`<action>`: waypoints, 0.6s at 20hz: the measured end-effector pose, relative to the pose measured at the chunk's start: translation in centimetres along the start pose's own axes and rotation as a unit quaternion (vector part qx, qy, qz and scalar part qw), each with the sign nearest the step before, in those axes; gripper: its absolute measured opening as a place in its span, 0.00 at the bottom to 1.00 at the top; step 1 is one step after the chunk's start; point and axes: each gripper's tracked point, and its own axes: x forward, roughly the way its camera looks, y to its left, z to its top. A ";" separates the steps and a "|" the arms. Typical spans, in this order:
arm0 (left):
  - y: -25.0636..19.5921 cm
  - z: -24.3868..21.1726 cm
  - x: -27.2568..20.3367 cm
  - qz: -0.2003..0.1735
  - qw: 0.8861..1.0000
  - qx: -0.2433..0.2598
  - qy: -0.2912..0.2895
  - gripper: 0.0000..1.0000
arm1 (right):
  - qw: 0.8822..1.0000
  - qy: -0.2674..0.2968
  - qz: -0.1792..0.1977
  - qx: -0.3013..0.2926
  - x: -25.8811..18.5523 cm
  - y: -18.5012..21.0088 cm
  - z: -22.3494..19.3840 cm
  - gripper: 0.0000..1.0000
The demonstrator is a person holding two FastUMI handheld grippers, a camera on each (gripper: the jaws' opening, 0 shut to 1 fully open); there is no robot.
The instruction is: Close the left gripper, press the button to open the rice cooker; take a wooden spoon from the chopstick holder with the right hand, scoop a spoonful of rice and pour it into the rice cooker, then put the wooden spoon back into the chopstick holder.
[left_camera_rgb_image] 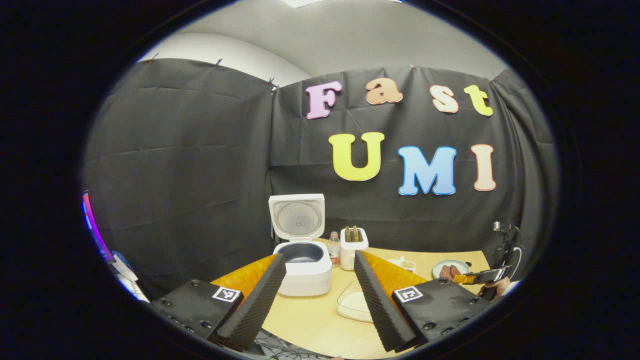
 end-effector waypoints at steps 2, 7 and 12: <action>-0.9 -0.2 0.3 -0.008 1.000 0.002 0.001 0.92 | 1.000 -0.003 0.000 0.007 -1.3 -0.9 0.2 0.57; -2.4 -0.1 1.4 -0.024 1.000 0.002 -0.001 0.92 | 0.999 -0.035 0.008 0.023 -3.5 -1.0 1.9 0.62; -2.1 1.2 2.1 -0.030 0.999 0.008 -0.017 0.92 | 0.996 -0.088 0.008 0.008 -6.7 0.6 5.4 0.70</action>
